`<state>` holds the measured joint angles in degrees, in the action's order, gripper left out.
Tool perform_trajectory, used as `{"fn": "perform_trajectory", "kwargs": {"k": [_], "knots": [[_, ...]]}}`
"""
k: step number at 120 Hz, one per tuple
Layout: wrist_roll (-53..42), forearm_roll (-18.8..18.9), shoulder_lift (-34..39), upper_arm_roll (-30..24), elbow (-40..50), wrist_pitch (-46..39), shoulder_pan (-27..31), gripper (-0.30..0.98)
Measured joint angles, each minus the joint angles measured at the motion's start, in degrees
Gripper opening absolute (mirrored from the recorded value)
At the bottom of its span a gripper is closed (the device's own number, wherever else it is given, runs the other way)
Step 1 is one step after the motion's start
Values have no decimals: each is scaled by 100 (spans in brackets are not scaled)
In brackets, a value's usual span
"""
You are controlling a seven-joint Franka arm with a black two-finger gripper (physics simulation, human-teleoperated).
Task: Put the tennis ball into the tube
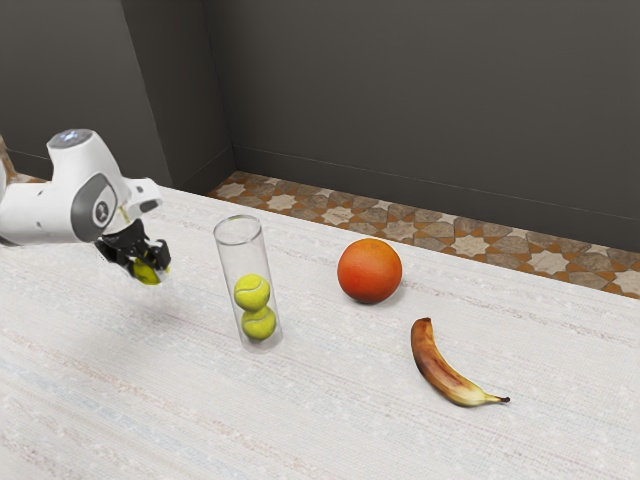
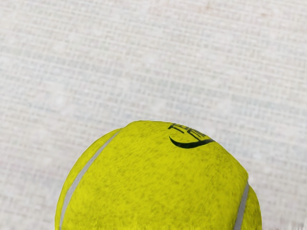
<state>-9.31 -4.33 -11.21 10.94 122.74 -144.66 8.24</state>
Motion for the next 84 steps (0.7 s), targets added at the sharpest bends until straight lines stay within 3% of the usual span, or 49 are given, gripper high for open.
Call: {"fn": "perform_trajectory", "kwargs": {"k": [27, 39, 64, 84], "knots": [[34, 1, 2270, -663, 922, 52, -24, 34], [47, -60, 2895, -970, 1104, 71, -27, 35], [50, -304, 3030, -1769, 1107, 34, -34, 37], [44, -355, 2824, -1951, 1054, -184, -33, 38]]}}
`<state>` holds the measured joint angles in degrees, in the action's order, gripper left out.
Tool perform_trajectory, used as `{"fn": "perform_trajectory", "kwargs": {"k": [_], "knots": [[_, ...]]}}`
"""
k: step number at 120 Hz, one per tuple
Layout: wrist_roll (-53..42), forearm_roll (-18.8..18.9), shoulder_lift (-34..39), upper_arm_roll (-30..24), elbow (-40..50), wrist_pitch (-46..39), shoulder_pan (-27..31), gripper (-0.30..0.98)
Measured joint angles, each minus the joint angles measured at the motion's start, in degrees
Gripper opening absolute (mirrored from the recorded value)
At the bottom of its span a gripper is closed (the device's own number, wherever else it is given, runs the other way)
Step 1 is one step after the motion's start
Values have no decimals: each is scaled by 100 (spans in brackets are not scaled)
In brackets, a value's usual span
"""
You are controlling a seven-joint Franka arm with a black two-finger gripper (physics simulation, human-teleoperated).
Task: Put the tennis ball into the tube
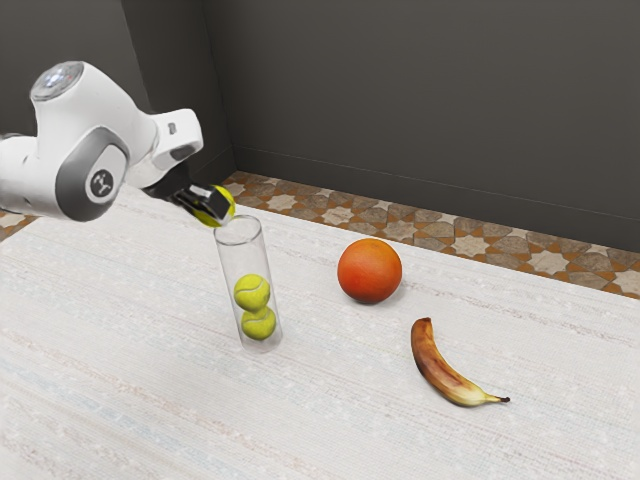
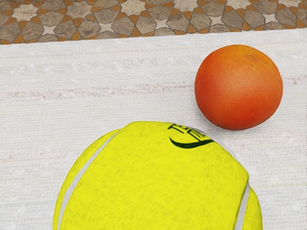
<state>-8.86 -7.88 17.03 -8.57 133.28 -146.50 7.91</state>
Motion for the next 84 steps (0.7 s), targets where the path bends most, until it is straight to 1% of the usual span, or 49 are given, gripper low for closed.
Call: {"fn": "perform_trajectory", "kwargs": {"k": [14, 28, 38, 43, 56, 60, 69, 84], "knots": [[-13, -21, -164, -103, -73, -134, -1, 41], [-40, -42, -285, -116, -117, -211, -1, 52], [-57, -51, -312, -118, -130, -234, 1, 58], [-64, -60, -330, -112, -213, -109, 5, 60], [-67, -49, -788, -36, -1379, 1016, 25, 63], [-59, -34, -1077, 18, -1899, 1452, 26, 64], [-27, 146, -1730, 62, -3195, 2411, 73, 65], [-1, 361, -1932, 85, -4496, 3723, 196, 67]]}}
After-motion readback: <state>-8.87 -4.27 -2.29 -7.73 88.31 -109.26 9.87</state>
